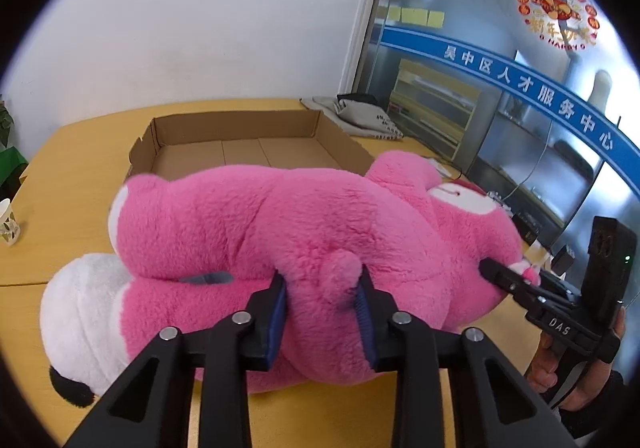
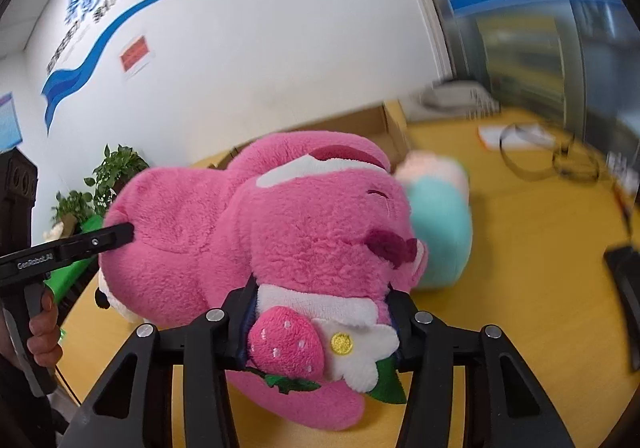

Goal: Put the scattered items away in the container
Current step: 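Close the left gripper on the pink bear's body while the right gripper grips its flower ornament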

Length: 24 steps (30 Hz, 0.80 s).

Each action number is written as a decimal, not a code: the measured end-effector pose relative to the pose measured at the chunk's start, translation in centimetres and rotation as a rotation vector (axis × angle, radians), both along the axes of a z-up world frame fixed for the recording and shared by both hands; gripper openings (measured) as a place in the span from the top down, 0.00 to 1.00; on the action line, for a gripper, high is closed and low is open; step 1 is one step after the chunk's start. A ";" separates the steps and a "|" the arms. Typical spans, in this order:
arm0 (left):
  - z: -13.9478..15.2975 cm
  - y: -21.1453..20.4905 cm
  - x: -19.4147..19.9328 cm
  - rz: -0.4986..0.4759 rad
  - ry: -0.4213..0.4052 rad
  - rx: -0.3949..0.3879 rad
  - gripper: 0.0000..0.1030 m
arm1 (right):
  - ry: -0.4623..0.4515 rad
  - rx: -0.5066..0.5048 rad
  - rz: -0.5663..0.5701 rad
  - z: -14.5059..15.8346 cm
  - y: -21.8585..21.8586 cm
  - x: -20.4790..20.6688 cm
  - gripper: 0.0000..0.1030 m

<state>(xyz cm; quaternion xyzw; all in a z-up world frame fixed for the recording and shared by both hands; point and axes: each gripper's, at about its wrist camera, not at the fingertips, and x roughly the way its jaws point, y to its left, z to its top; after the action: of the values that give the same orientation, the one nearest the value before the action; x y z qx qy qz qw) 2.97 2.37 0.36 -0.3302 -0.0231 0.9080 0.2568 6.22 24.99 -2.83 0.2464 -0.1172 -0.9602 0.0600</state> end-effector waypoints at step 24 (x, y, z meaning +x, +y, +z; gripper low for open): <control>15.6 0.7 -22.8 -0.016 0.213 0.040 0.84 | 0.265 0.044 0.032 18.1 0.8 -23.6 0.54</control>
<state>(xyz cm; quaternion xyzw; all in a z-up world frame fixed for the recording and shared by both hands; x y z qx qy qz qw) -19.88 3.08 16.01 -0.2267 -0.0112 0.9352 0.2718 -17.36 25.84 15.28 0.1203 -0.0832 -0.9856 0.0849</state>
